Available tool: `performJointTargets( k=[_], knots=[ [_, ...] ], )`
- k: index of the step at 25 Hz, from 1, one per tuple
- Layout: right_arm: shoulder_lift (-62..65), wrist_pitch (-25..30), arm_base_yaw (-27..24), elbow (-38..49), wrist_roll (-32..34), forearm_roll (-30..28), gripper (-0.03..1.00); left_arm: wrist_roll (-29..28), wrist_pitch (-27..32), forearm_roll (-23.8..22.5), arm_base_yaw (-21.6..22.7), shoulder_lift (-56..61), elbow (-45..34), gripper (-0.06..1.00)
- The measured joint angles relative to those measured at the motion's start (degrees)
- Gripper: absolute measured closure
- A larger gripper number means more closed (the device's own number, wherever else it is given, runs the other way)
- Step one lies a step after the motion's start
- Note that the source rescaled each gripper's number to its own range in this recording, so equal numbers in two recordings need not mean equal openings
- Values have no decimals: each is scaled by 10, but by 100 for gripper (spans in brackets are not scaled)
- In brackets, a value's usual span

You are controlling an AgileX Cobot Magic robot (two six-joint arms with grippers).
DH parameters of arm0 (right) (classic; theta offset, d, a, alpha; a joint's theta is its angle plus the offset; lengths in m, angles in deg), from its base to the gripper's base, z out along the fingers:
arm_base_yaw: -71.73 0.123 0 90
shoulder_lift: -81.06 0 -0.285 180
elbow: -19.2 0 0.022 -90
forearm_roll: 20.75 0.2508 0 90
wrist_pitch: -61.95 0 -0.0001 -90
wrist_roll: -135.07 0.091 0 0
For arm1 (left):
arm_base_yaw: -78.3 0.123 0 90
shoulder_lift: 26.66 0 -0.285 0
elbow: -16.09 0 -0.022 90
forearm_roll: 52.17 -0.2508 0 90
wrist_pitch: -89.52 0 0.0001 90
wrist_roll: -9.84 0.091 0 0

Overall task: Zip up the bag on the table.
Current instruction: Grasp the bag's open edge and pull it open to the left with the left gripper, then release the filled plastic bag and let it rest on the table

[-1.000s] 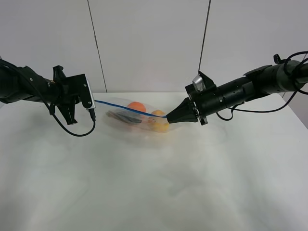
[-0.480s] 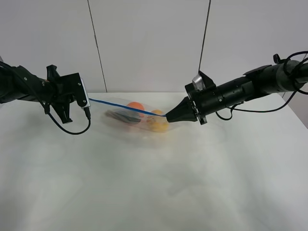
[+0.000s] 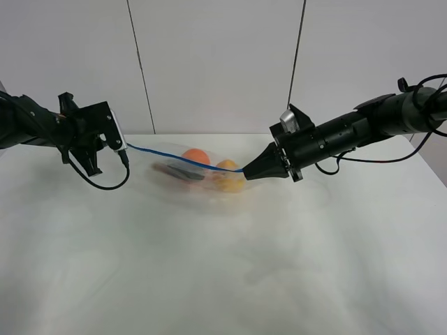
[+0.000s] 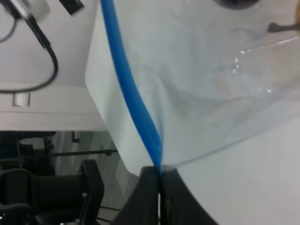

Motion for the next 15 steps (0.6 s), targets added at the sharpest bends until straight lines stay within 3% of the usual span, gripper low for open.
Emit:
performJointTargets(
  k=[3, 5, 8, 15],
  knots=[
    [0, 0, 0, 0, 0, -1, 97, -50, -17, 0, 0, 0, 0, 11],
    [0, 0, 0, 0, 0, -2, 97, -82, -46, 0, 1, 0, 0, 2],
    [0, 0, 0, 0, 0, -2, 97, -107, -77, 0, 8, 0, 0, -4],
    [0, 0, 0, 0, 0, -2, 97, -121, -99, 0, 42, 0, 0, -5]
  ],
)
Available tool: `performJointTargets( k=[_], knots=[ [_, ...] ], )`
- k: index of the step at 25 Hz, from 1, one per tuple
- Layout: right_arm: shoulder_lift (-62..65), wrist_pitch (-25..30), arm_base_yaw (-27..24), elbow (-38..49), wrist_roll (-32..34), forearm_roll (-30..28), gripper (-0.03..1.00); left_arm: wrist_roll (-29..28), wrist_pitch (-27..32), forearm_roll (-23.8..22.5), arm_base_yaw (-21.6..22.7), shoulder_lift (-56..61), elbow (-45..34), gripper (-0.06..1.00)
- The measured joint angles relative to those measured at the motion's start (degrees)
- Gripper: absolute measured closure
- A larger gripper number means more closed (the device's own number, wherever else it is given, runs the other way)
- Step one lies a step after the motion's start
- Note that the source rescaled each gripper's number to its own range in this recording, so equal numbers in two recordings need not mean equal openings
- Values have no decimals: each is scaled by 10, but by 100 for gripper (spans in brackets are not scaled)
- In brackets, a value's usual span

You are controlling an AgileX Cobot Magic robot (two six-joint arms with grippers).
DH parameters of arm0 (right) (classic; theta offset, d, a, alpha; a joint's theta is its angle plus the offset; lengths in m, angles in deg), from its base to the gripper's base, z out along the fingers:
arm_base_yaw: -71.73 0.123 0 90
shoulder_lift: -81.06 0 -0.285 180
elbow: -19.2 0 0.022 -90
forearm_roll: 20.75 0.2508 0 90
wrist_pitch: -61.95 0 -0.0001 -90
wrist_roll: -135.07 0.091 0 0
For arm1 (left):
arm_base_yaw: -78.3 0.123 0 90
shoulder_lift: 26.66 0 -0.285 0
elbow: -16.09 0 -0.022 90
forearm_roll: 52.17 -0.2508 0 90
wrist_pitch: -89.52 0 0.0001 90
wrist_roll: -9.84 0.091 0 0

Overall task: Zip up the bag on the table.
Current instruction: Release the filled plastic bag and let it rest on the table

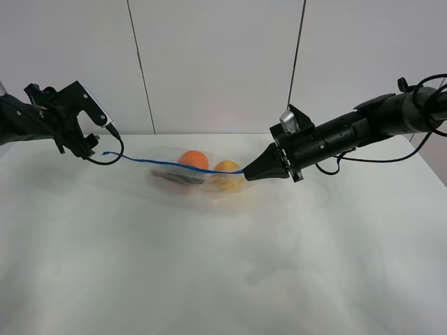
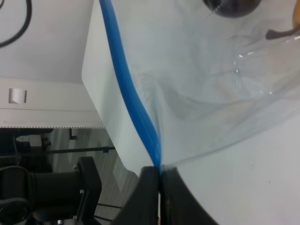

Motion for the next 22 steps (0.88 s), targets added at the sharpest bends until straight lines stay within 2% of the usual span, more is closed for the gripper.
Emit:
performJointTargets(
  k=[2, 6, 8, 11, 13, 16, 22],
  knots=[
    [0, 0, 0, 0, 0, 0, 97, -27, -12, 0, 7, 0, 0, -5],
    [0, 0, 0, 0, 0, 0, 97, -147, -38, 35, 9, 0, 0, -5],
    [0, 0, 0, 0, 0, 0, 97, -213, -39, 59, 9, 0, 1, -5],
    [0, 0, 0, 0, 0, 0, 97, -275, -22, 74, 9, 0, 6, -5],
    [0, 0, 0, 0, 0, 0, 97, -305, 20, 77, 9, 0, 20, -5],
    [0, 0, 0, 0, 0, 0, 97, -341, 114, 78, 9, 0, 53, -5],
    [0, 1, 0, 0, 0, 0, 97, -358, 295, 78, 9, 0, 141, -5]
  ],
)
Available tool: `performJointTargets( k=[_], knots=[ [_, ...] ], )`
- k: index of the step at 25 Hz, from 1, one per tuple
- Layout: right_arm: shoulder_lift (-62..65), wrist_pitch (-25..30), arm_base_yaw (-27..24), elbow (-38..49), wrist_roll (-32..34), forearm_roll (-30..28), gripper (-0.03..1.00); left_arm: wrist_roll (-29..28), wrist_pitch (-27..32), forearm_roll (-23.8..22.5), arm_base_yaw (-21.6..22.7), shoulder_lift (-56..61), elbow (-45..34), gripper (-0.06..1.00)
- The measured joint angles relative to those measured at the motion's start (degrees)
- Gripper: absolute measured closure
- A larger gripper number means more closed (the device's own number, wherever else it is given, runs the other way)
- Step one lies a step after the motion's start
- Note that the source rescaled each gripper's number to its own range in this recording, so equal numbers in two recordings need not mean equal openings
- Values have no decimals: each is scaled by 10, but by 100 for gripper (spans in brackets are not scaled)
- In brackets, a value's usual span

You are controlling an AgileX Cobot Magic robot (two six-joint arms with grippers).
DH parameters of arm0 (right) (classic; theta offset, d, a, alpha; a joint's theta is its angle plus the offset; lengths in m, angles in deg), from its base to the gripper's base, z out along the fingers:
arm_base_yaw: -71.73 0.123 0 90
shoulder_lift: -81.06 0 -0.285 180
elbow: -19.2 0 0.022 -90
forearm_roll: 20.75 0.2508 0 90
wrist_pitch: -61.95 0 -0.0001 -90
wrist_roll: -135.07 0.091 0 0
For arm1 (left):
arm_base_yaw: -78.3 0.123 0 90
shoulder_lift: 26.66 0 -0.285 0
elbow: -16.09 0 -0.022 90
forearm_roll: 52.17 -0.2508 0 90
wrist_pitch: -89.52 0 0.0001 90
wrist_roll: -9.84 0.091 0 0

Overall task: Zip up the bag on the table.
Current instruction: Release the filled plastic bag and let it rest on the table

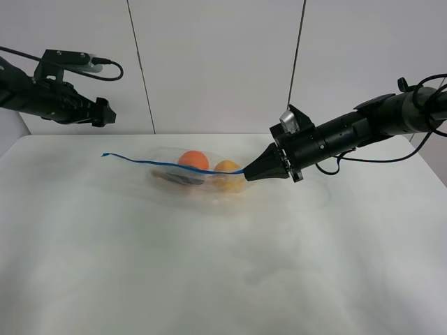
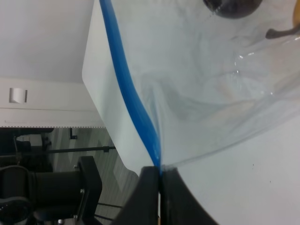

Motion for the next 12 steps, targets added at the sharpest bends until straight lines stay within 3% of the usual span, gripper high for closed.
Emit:
performJointTargets(
  k=[4, 6, 8, 12],
  knots=[
    [0, 0, 0, 0, 0, 0, 97, -7, 117, -8, 0, 0, 36, -5],
    [0, 1, 0, 0, 0, 0, 97, -40, 161, -38, 0, 0, 40, -5],
    [0, 3, 0, 0, 0, 0, 97, -103, 201, -95, 0, 0, 40, -5],
    [0, 3, 0, 0, 0, 0, 97, -285, 247, -252, 0, 0, 42, -5]
  ],
)
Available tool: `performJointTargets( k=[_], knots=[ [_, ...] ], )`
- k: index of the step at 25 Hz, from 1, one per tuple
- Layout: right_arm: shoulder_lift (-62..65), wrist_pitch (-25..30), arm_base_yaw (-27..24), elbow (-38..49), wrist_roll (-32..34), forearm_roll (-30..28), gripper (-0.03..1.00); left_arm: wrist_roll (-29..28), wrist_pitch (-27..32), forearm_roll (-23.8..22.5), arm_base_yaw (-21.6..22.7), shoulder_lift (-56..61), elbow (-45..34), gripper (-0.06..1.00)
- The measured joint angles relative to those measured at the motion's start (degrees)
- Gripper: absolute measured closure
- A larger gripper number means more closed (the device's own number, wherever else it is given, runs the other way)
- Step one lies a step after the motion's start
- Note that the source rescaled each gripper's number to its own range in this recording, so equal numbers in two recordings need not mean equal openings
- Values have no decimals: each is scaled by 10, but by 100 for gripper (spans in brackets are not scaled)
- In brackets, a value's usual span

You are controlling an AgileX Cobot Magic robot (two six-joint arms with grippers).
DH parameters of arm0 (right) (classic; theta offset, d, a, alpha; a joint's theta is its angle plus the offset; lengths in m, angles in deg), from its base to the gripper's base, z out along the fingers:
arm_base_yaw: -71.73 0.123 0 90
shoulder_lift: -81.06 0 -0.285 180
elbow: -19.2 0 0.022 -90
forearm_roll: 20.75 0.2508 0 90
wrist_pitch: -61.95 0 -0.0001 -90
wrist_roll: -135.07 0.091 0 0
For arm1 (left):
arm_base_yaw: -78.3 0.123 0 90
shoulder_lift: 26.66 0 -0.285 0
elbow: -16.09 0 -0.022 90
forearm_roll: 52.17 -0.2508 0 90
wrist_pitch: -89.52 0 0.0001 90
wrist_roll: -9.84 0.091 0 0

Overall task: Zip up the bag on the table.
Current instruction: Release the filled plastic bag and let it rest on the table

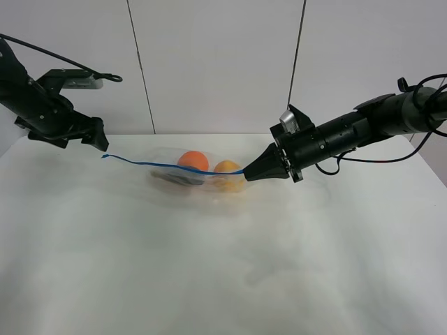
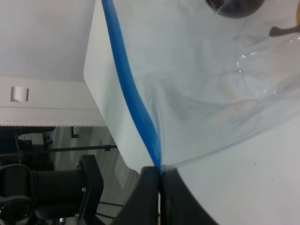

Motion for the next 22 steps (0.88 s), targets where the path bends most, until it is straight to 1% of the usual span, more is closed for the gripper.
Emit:
performJointTargets(
  k=[2, 4, 5, 10, 20, 22],
  knots=[
    [0, 1, 0, 0, 0, 0, 97, -78, 24, -69, 0, 0, 2, -5],
    [0, 2, 0, 0, 0, 0, 97, -118, 51, -104, 1, 0, 5, -5],
    [0, 2, 0, 0, 0, 0, 97, -130, 65, -112, 1, 0, 5, -5],
    [0, 4, 0, 0, 0, 0, 97, -138, 131, -108, 1, 0, 5, -5],
    [0, 4, 0, 0, 0, 0, 97, -123, 267, -95, 1, 32, 5, -5],
    [0, 4, 0, 0, 0, 0, 97, -123, 277, -95, 1, 43, 5, -5]
  ],
)
